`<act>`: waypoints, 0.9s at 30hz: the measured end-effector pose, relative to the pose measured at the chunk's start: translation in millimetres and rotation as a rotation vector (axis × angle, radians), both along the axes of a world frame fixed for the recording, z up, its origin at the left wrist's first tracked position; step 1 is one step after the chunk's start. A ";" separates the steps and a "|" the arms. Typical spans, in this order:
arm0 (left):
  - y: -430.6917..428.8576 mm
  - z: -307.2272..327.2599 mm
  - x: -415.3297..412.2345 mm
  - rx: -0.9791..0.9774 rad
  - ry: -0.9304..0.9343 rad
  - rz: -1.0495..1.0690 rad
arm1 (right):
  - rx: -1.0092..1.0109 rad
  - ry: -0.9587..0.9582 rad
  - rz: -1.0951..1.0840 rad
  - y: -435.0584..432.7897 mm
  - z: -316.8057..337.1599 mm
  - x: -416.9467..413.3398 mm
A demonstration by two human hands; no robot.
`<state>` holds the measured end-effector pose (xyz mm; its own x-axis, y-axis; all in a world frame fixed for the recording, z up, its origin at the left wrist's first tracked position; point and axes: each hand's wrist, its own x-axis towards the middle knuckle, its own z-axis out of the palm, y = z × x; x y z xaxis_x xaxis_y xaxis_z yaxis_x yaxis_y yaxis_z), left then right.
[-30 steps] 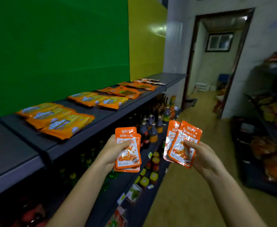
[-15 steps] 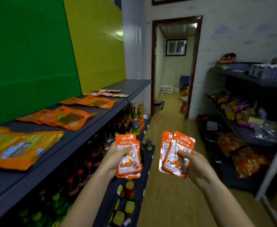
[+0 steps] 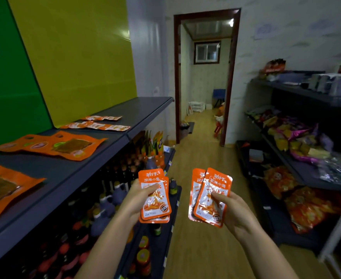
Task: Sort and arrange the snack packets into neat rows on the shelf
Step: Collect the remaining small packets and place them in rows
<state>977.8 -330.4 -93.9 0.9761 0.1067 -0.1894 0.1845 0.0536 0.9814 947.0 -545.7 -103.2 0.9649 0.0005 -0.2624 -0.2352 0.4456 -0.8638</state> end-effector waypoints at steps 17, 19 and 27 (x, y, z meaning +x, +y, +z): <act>-50.2 16.7 227.9 -0.013 -0.097 0.311 | -0.037 -0.086 0.358 -35.9 15.5 287.3; -47.9 21.4 249.6 0.004 -0.134 0.340 | -0.011 -0.110 0.407 -26.2 16.5 317.4; -25.1 58.4 342.7 -0.040 -0.305 0.456 | 0.058 -0.224 0.582 31.6 57.1 436.6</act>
<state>1320.4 -355.5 -35.5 0.8436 0.5306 0.0822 -0.1585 0.0997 0.9823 1383.5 -514.1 -46.1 0.8337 0.5510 -0.0375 -0.2694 0.3465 -0.8985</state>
